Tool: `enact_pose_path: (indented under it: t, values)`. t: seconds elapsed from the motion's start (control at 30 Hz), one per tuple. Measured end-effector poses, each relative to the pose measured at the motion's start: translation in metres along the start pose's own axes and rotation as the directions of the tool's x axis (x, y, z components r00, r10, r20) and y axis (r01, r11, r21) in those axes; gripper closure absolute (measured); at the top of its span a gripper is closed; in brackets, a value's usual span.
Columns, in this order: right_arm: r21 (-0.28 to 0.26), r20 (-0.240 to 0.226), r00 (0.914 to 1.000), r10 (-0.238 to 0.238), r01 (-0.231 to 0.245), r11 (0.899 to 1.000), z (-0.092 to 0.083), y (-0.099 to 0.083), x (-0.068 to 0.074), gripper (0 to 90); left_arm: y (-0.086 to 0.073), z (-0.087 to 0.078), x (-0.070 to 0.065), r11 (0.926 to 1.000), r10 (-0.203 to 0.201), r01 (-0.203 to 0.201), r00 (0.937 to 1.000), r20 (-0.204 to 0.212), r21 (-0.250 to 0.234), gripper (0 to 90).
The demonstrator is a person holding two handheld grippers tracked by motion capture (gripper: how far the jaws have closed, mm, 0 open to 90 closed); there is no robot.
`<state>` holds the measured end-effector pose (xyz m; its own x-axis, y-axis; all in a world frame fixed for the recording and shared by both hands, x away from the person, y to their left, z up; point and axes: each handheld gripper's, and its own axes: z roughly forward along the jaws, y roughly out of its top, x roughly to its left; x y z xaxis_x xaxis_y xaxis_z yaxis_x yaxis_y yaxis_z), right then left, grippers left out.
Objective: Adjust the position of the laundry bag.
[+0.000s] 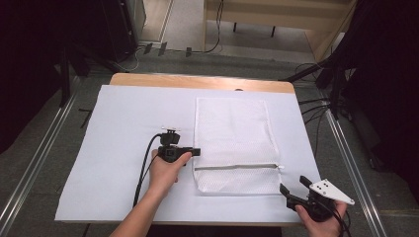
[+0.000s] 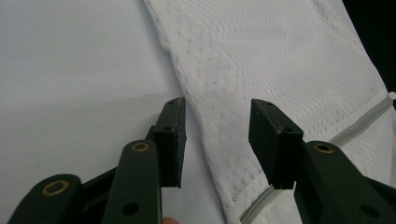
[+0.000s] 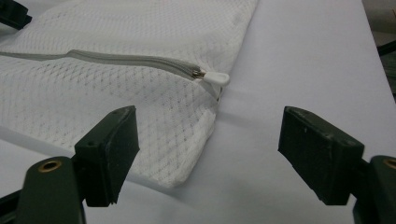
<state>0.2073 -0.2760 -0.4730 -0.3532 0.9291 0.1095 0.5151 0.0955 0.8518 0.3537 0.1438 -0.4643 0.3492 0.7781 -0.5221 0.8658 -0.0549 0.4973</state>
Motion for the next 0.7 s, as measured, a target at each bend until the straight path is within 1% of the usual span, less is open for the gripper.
enact_pose_path:
  t: [0.03, 0.07, 0.13, 0.2, 0.23, 0.27, 0.3, 0.33, 0.37, 0.4, 0.53, 0.57, 0.6, 0.63, 0.7]
  values:
    - [0.000, 0.000, 1.0000, 0.000, 0.000, 1.000, 0.000, 0.000, 0.000, 20.9, 0.000, 0.000, 0.000, 1.0000, 0.000, 0.000, 1.0000, 0.000, 0.000, 61.1]
    - [0.000, -0.002, 1.0000, 0.001, -0.001, 1.000, 0.000, 0.000, -0.001, 20.9, -0.001, 0.002, -0.002, 1.0000, 0.007, -0.007, 1.0000, 0.001, 0.007, 61.1]
    - [0.001, -0.002, 1.0000, 0.005, -0.005, 1.000, 0.000, 0.000, -0.001, 20.9, -0.002, 0.004, -0.007, 0.9995, 0.025, -0.025, 0.9997, -0.006, 0.020, 65.2]
    - [0.001, -0.002, 1.0000, 0.007, -0.007, 1.000, 0.001, 0.000, -0.001, 20.9, -0.002, 0.006, -0.008, 0.9991, 0.031, -0.031, 0.9995, -0.007, 0.030, 69.1]
    - [0.003, -0.003, 0.9999, 0.010, -0.010, 1.000, 0.001, 0.000, 0.000, 20.9, -0.002, 0.007, -0.008, 0.9988, 0.037, -0.037, 0.9993, -0.005, 0.032, 73.2]
    - [0.005, -0.004, 1.0000, 0.007, -0.007, 1.000, 0.002, 0.000, 0.000, 20.8, -0.003, 0.009, -0.008, 0.9982, 0.050, -0.050, 0.9986, -0.016, 0.033, 80.5]
    - [0.006, -0.005, 1.0000, 0.003, -0.003, 1.000, 0.002, 0.000, 0.001, 20.8, -0.003, 0.009, -0.008, 0.9982, 0.050, -0.050, 0.9986, -0.016, 0.033, 87.8]
    - [0.007, -0.002, 1.0000, 0.003, -0.002, 1.000, 0.003, 0.000, 0.001, 20.8, -0.003, 0.010, -0.006, 0.9974, 0.061, -0.061, 0.9981, -0.001, 0.039, 90.0]
    - [0.006, -0.002, 1.0000, 0.000, 0.000, 1.000, 0.003, 0.000, 0.001, 20.8, -0.003, 0.010, -0.006, 0.9974, 0.061, -0.061, 0.9981, -0.001, 0.039, 90.0]
    - [0.007, -0.002, 1.0000, 0.000, 0.000, 1.000, 0.003, 0.000, 0.001, 20.8, -0.003, 0.008, -0.006, 0.9958, 0.079, -0.079, 0.9968, 0.000, 0.047, 90.0]
    - [0.009, -0.003, 1.0000, 0.003, -0.003, 1.000, 0.002, 0.000, 0.000, 20.8, -0.006, 0.000, -0.003, 0.9944, 0.096, -0.096, 0.9953, 0.003, 0.044, 90.0]
    - [0.009, -0.003, 1.0000, 0.003, -0.003, 1.000, 0.002, 0.000, 0.000, 20.8, -0.006, 0.000, -0.003, 0.9944, 0.096, -0.096, 0.9953, 0.003, 0.044, 90.0]
    - [0.009, -0.002, 1.0000, 0.006, -0.006, 1.000, 0.002, -0.001, 0.000, 20.8, -0.007, -0.003, -0.001, 0.9959, 0.085, -0.085, 0.9963, 0.009, 0.031, 90.0]
    - [0.009, -0.002, 1.0000, 0.008, -0.008, 1.000, 0.002, -0.001, 0.000, 20.8, -0.008, -0.009, 0.002, 0.9968, 0.076, -0.077, 0.9969, 0.017, 0.023, 90.0]
    - [0.007, -0.006, 1.0000, 0.005, -0.005, 1.000, 0.003, 0.000, 0.000, 20.8, -0.011, -0.015, 0.006, 0.9968, 0.077, -0.077, 0.9968, 0.023, 0.020, 90.0]
